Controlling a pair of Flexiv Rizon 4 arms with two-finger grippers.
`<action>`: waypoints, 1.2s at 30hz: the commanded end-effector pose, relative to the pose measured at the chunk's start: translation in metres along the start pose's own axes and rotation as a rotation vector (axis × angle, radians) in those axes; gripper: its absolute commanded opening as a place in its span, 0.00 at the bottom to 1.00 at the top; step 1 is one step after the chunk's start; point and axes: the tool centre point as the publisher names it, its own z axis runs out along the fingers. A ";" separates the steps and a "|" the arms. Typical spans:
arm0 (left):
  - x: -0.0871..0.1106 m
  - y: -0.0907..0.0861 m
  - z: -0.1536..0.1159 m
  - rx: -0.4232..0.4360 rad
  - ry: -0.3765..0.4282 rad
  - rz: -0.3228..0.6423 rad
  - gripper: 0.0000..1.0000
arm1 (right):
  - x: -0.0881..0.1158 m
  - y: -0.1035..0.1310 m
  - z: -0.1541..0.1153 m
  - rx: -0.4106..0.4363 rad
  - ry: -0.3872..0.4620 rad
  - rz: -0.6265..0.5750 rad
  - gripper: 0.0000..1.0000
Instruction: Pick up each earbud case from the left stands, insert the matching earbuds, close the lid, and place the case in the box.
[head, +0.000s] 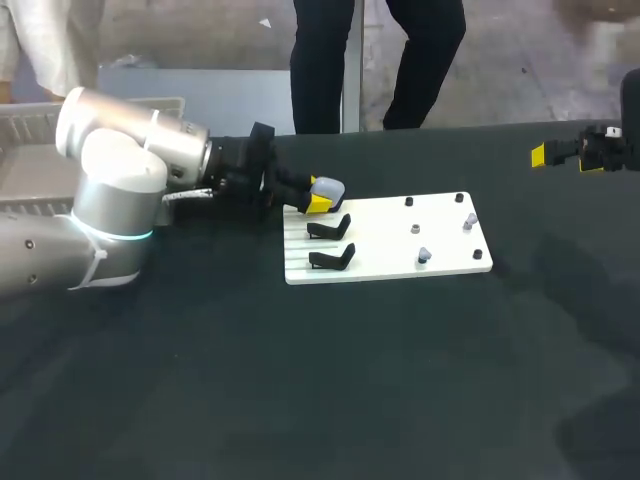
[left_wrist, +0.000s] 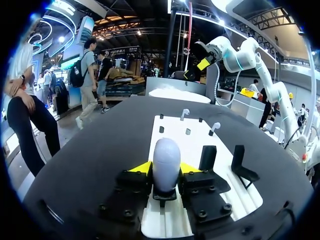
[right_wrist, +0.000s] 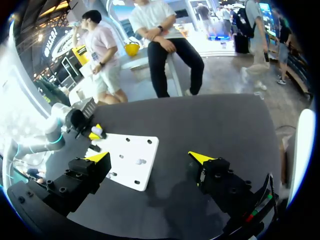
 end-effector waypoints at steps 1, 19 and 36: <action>0.002 0.002 0.000 0.005 0.003 -0.003 0.11 | 0.000 -0.001 0.000 -0.001 -0.001 -0.001 1.00; -0.035 -0.011 -0.027 -0.108 0.008 0.020 0.00 | 0.000 -0.001 0.000 -0.001 -0.001 -0.001 1.00; -0.085 -0.018 0.004 -0.189 -0.007 0.052 0.00 | -0.007 0.045 0.047 -0.054 0.071 -0.094 1.00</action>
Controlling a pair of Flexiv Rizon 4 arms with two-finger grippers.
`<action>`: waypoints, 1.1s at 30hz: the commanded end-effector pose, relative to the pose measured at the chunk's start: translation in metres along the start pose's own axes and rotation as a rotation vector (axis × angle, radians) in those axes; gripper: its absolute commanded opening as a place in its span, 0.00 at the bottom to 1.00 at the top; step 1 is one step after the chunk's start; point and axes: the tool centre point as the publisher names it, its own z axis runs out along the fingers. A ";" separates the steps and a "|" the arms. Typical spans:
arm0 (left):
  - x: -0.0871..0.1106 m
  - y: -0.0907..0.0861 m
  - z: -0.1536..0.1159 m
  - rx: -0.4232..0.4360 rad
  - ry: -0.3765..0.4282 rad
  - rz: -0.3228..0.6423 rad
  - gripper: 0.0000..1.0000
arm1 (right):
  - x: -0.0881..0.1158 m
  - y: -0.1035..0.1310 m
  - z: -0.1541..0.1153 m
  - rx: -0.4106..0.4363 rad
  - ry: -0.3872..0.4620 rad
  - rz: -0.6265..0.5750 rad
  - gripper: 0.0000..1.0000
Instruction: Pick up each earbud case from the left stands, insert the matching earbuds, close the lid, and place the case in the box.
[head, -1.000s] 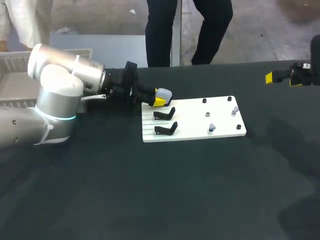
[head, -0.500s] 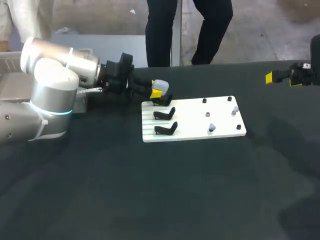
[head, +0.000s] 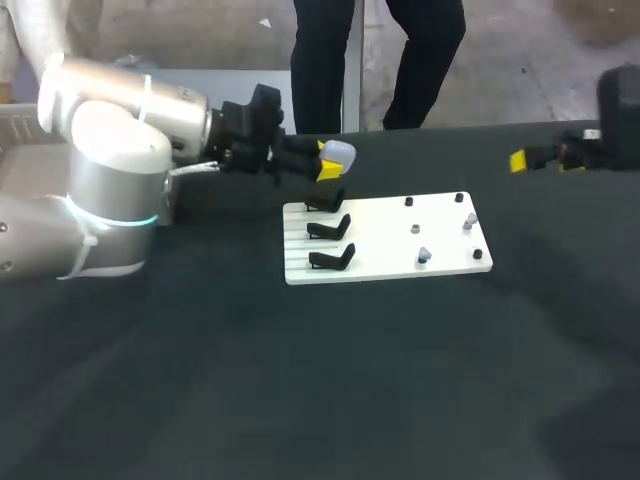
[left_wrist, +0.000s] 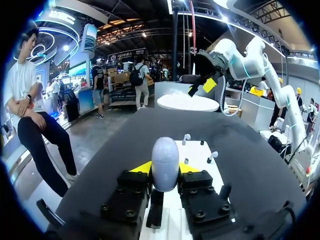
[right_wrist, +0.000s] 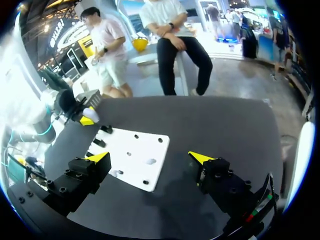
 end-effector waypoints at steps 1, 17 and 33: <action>-0.008 -0.002 0.016 -0.048 -0.011 0.014 0.00 | -0.013 0.013 0.035 -0.031 0.036 -0.015 1.00; -0.037 -0.005 0.053 0.061 -0.052 0.095 0.00 | -0.024 0.052 0.090 -0.135 0.134 -0.094 1.00; -0.041 -0.021 0.061 0.096 -0.066 0.100 0.00 | -0.040 0.075 0.112 -0.169 0.156 -0.120 1.00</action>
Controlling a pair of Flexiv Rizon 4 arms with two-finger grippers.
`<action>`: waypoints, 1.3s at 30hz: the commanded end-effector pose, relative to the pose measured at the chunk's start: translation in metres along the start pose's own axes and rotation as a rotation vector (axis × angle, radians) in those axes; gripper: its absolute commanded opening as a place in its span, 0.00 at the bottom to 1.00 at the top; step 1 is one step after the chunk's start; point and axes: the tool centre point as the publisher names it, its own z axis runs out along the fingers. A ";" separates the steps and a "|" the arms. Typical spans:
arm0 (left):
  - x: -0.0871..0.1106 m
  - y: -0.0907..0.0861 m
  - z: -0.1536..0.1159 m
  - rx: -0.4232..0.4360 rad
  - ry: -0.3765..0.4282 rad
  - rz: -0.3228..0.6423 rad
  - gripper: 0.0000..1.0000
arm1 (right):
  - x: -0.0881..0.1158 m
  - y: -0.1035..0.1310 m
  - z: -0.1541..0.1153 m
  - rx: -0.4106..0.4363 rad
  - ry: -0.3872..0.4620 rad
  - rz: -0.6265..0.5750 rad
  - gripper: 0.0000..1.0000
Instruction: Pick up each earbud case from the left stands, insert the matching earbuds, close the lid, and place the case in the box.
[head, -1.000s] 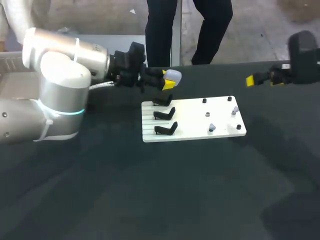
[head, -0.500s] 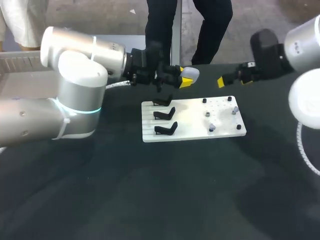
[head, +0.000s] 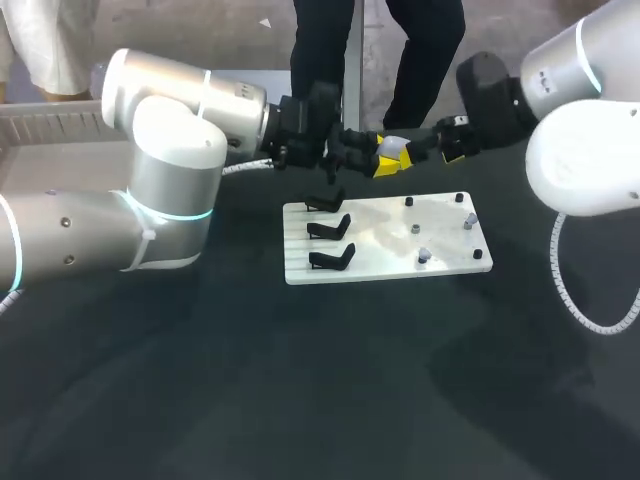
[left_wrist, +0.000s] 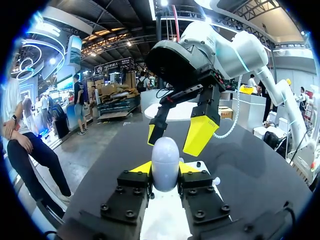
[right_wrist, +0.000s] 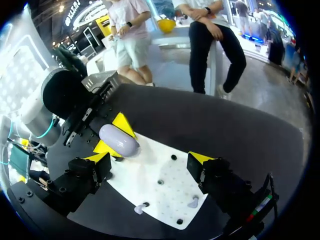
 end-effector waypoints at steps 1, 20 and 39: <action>0.000 -0.001 -0.002 -0.001 -0.001 0.000 0.00 | -0.006 -0.002 0.001 -0.048 0.006 -0.007 1.00; 0.007 -0.002 -0.023 -0.109 -0.227 -0.067 0.00 | -0.009 -0.002 -0.023 0.088 0.002 -0.024 1.00; -0.001 0.002 -0.030 -0.097 -0.321 -0.051 0.00 | 0.044 -0.046 -0.060 0.401 0.157 0.041 1.00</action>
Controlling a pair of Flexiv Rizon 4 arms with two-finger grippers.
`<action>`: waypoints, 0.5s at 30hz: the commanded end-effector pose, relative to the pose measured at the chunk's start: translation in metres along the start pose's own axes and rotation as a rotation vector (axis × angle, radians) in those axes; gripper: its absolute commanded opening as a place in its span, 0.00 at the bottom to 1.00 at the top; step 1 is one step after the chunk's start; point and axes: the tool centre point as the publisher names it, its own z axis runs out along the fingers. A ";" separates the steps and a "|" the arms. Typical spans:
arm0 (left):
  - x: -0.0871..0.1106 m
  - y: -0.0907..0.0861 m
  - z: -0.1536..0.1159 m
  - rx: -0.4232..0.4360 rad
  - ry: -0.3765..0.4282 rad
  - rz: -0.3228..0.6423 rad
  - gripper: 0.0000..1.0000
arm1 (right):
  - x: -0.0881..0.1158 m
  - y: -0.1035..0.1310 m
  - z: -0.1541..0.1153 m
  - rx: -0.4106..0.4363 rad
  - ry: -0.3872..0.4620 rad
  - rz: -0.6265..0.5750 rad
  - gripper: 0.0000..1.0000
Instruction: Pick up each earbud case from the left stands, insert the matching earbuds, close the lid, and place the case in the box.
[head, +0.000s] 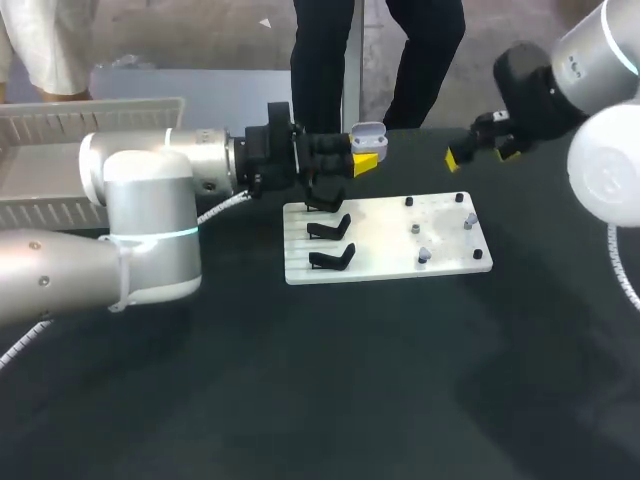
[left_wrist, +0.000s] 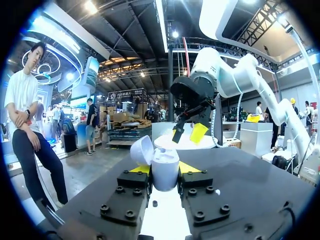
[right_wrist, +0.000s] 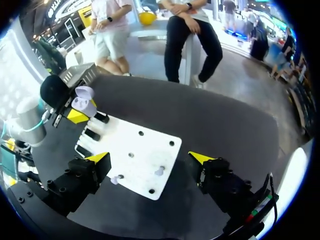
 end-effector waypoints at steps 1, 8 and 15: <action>0.000 -0.001 0.000 -0.004 -0.003 0.002 0.00 | 0.009 -0.006 0.002 0.176 0.050 0.013 1.00; 0.000 -0.001 0.000 -0.004 -0.003 0.002 0.00 | 0.027 -0.020 0.018 0.226 0.134 0.049 1.00; -0.018 -0.013 -0.005 0.011 -0.044 0.022 0.00 | 0.036 -0.023 0.028 0.264 0.187 0.049 1.00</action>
